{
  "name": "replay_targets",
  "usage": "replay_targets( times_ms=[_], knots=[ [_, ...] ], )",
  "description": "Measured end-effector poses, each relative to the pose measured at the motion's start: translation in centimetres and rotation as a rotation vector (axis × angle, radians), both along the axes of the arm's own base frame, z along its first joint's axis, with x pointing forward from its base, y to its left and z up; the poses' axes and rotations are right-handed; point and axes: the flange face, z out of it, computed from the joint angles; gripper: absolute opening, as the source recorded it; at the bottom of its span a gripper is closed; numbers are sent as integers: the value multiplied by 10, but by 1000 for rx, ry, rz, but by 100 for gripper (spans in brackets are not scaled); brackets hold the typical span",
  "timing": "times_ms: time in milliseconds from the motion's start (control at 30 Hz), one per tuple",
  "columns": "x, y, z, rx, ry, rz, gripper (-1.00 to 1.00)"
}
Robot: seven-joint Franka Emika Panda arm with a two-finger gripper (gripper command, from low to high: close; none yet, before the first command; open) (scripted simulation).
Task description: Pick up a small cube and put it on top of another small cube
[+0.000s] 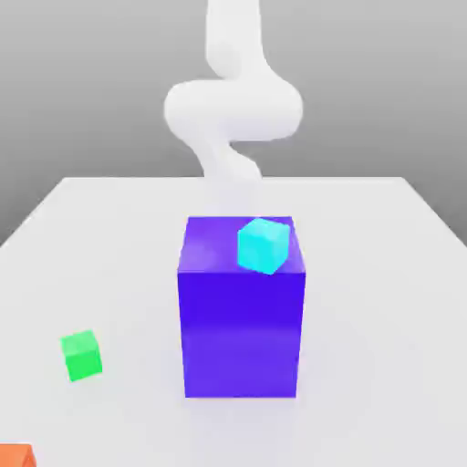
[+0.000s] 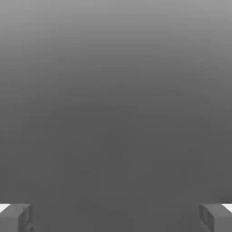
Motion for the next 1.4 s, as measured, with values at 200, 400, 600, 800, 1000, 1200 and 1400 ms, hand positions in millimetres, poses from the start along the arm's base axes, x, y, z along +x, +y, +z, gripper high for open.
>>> replay_targets(
  times_ms=[200,400,600,800,1000,1200,1400],
  knots=[
    [70,44,-55,5,130,62,0],
    [126,96,-124,-2,257,120,0],
    [163,159,-206,-23,383,183,0],
    [182,218,-300,-54,507,232,0],
    [180,274,-403,-97,629,276,0],
    [161,317,-510,-143,729,312,0],
    [159,319,-557,-146,735,315,-100]
  ],
)
